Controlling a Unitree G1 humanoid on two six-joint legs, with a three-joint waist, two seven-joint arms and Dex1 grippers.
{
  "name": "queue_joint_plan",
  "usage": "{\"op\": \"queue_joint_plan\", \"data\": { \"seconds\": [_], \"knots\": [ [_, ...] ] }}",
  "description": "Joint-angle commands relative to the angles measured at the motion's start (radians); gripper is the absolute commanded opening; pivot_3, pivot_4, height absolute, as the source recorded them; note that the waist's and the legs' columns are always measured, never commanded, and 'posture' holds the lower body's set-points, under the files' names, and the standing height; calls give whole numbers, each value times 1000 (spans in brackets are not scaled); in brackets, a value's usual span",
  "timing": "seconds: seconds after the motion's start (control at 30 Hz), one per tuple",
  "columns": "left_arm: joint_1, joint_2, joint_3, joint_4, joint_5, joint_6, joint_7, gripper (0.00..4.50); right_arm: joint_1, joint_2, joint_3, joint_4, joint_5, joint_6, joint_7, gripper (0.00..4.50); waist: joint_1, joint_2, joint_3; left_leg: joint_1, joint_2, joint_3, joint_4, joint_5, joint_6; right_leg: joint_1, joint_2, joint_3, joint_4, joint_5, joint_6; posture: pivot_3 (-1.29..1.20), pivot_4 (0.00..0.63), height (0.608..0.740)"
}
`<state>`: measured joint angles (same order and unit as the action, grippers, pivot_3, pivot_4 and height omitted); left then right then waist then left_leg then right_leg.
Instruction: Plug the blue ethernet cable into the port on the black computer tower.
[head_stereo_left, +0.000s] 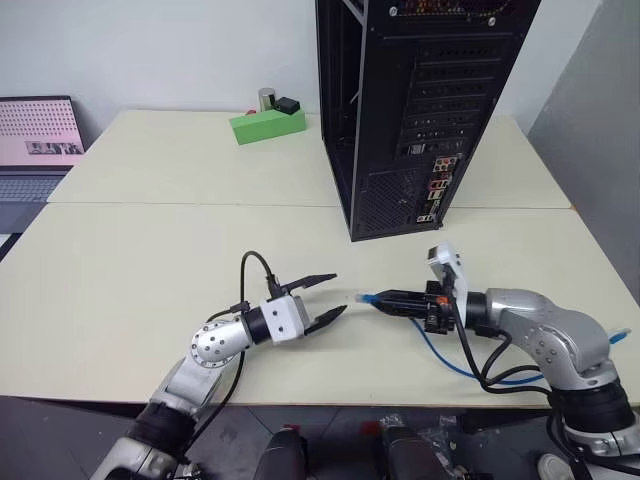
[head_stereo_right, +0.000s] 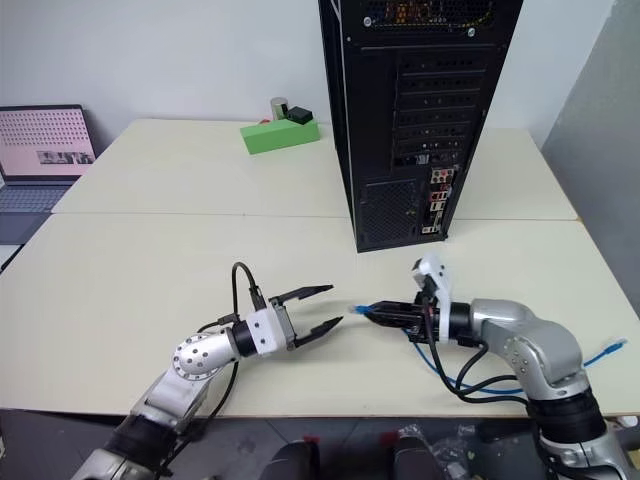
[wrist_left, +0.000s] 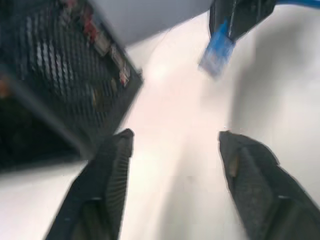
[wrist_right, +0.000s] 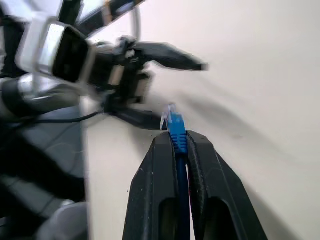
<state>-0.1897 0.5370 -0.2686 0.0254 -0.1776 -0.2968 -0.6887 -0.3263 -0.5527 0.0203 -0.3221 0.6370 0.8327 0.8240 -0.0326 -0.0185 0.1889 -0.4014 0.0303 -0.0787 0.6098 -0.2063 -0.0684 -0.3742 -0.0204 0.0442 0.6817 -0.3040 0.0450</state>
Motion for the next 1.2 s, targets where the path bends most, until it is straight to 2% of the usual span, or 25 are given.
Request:
{"op": "queue_joint_plan", "data": {
  "seconds": [0.03,0.1,0.2,0.4,0.53,0.83,1.2],
  "knots": [
    [-1,-32,45,-197,-131,262,39,3968,21,27,-109,-88,-26,-71,-127,0,0,0,0,0,0,0,0,0,0,0,0,0,0,0,0,0,150,740],
    [-9,-62,47,-256,-146,363,76,3968,42,60,-159,-121,-32,-86,-209,0,1,0,0,0,0,0,0,0,0,0,0,0,0,0,0,0,150,740],
    [-75,-140,32,-272,-85,453,161,3968,34,127,-146,-142,-133,-114,-381,0,1,0,0,0,0,0,0,0,0,0,0,0,-1,0,0,0,150,740],
    [-188,-285,31,-203,-4,543,296,3968,-22,270,-112,-102,-281,-174,-617,0,-1,0,0,0,0,0,0,0,0,0,1,1,0,0,0,0,150,740],
    [-274,-378,15,-157,18,572,328,3968,-65,332,-123,-78,-332,-167,-717,0,2,0,0,0,-1,0,0,0,0,0,0,1,-1,0,0,0,150,740],
    [-357,-458,-8,-108,43,599,311,3968,-134,357,-157,-44,-353,-120,-793,0,0,0,0,-1,-1,0,0,0,0,0,0,1,-1,0,0,0,150,740],
    [-370,-455,7,-88,49,596,289,3968,-197,360,-168,27,-363,-109,-812,0,0,0,0,-1,-1,0,0,0,0,-1,0,1,-1,0,0,0,150,740]
  ]
}}
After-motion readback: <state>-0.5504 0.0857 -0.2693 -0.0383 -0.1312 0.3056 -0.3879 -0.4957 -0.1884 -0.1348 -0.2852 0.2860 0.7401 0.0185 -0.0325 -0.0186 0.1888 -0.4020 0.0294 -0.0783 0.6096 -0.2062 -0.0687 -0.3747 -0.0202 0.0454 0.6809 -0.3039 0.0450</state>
